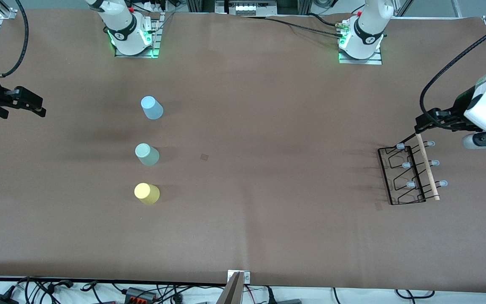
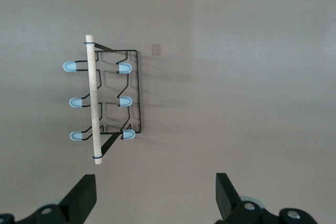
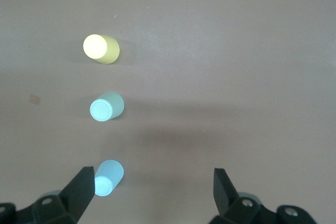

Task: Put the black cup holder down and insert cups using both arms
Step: 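Move the right gripper toward the cups while the left gripper nears the rack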

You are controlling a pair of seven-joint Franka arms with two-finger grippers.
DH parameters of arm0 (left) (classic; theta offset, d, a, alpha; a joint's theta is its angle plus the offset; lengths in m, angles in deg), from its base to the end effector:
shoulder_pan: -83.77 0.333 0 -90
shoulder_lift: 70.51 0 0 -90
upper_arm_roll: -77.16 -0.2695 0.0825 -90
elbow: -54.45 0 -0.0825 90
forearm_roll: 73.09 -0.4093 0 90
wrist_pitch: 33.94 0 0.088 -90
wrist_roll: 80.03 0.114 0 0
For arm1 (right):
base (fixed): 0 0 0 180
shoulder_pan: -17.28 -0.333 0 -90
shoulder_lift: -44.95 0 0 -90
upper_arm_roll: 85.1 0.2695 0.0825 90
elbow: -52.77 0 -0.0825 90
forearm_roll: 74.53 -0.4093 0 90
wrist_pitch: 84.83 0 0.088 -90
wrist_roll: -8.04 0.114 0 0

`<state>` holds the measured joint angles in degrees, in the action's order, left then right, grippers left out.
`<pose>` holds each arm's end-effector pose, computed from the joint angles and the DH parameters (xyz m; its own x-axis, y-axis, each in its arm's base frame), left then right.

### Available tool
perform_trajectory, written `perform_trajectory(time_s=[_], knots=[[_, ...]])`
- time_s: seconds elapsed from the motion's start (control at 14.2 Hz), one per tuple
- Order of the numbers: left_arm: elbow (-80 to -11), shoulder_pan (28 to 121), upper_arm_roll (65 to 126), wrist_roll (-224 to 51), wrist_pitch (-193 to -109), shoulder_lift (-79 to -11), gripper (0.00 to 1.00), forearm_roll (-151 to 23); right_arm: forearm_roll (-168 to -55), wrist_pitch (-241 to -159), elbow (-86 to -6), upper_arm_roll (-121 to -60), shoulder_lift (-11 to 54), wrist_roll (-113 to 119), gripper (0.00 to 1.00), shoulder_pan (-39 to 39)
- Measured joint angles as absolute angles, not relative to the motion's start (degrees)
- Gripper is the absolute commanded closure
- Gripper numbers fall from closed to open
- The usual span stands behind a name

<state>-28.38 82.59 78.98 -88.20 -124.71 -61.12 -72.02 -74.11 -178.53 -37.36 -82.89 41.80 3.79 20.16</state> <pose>0.6217 -0.0334 0.5359 0.9955 0.0906 -0.0284 0.0912 -0.9956 0.0200 0.5993 -0.0083 0.5432 0.9980 0.0628 0.0070 0.0628 -0.9980 0.0057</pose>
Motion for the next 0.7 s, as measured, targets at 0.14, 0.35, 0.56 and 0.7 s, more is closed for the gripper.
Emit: perform_trajectory(time_s=[0.14,0.35,0.56,0.7], knots=[[-28.0,82.8,79.0,-88.2,-124.7,-61.1,0.0,-72.0,-74.1,-178.5,-37.4,-82.9,41.8,3.8,0.0,20.2],[-28.0,83.9,78.9,-88.2,-124.6,-61.1,0.0,-72.0,-74.1,-178.5,-37.4,-82.9,41.8,3.8,0.0,20.2],[-28.0,84.5,79.0,-88.2,-123.5,-61.1,0.0,-72.0,-74.1,-178.5,-37.4,-83.0,41.7,3.8,0.0,20.2],[-28.0,84.5,79.4,-88.2,-123.0,-61.1,0.0,-72.0,-74.1,-178.4,-37.4,-83.0,41.7,3.8,0.0,20.2]])
